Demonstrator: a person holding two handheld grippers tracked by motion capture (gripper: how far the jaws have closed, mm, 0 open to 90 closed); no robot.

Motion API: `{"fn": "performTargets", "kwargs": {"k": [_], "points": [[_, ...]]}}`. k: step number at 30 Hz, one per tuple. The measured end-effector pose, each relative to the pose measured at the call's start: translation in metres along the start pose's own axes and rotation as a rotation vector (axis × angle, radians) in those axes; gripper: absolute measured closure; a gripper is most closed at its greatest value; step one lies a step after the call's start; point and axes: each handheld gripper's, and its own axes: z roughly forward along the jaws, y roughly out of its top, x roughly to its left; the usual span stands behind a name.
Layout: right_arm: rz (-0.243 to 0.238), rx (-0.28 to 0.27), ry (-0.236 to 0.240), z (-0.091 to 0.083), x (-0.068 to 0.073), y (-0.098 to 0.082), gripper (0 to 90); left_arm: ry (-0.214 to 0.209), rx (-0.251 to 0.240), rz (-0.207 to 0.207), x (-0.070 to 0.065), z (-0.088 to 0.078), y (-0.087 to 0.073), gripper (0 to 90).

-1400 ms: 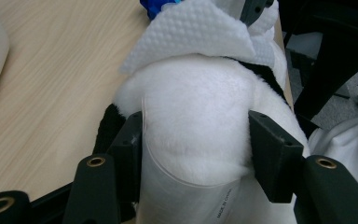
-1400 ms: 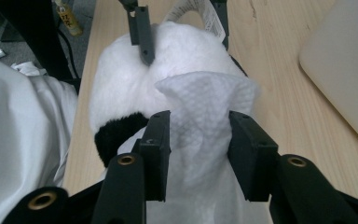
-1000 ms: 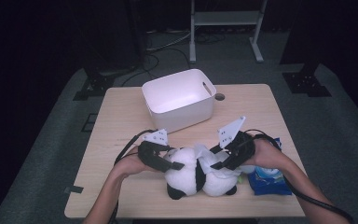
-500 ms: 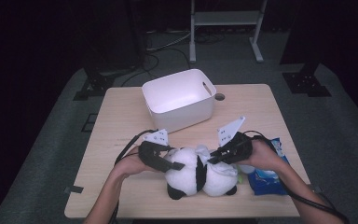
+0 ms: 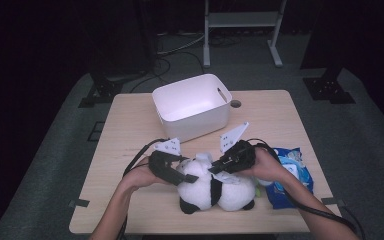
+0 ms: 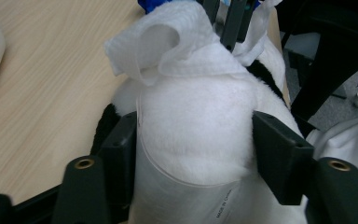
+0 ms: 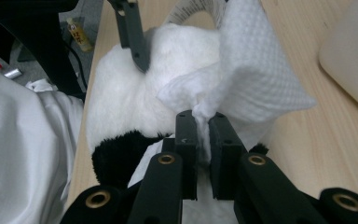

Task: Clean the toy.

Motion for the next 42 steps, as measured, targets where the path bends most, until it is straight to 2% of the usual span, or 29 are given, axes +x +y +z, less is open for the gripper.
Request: {"fn": "performTargets", "kwargs": {"k": [5,9,11,14,18,21,24,28,31,33,39,41,42], "points": [[0.007,0.004,0.011,0.001,0.001,-0.004,82.9,0.016,0.027,-0.068,0.005,0.003,0.002,10.6],[-0.004,-0.001,0.010,0.000,0.003,-0.005,82.9,-0.019,0.057,-0.128,0.009,0.009,-0.001,2.1],[-0.005,-0.003,0.016,0.001,0.004,-0.005,82.9,-0.042,0.059,-0.137,0.010,0.012,-0.002,0.5],[-0.018,-0.002,0.009,0.001,0.005,-0.005,82.8,-0.052,0.064,-0.127,0.010,0.013,-0.001,0.4],[-0.024,0.002,0.009,0.003,0.007,-0.004,82.8,-0.047,0.094,-0.082,0.008,0.016,0.003,0.6],[-0.023,0.001,0.008,0.004,0.007,-0.005,82.7,-0.050,0.099,-0.054,0.007,0.015,0.003,6.2],[-0.022,-0.006,0.003,0.004,0.007,-0.005,82.7,-0.049,0.095,-0.060,0.008,0.013,0.004,10.7],[-0.017,-0.012,-0.005,0.003,0.006,-0.006,82.7,-0.042,0.079,-0.078,0.007,0.002,0.003,12.2],[-0.019,-0.014,-0.009,0.003,0.006,-0.007,82.7,-0.043,0.075,-0.075,0.007,0.001,0.002,13.9],[-0.021,-0.017,-0.009,0.003,0.006,-0.003,82.7,-0.045,0.093,-0.102,0.007,0.002,-0.001,14.0],[-0.041,0.006,-0.023,0.001,0.006,0.004,82.6,-0.049,0.085,-0.139,0.009,-0.002,-0.006,13.9],[-0.034,0.008,-0.014,0.001,0.005,0.003,82.6,-0.050,0.093,-0.133,0.008,-0.002,-0.005,13.9],[-0.036,0.007,-0.015,0.002,0.006,0.002,82.6,-0.047,0.096,-0.111,0.006,-0.002,-0.003,13.9]]}}
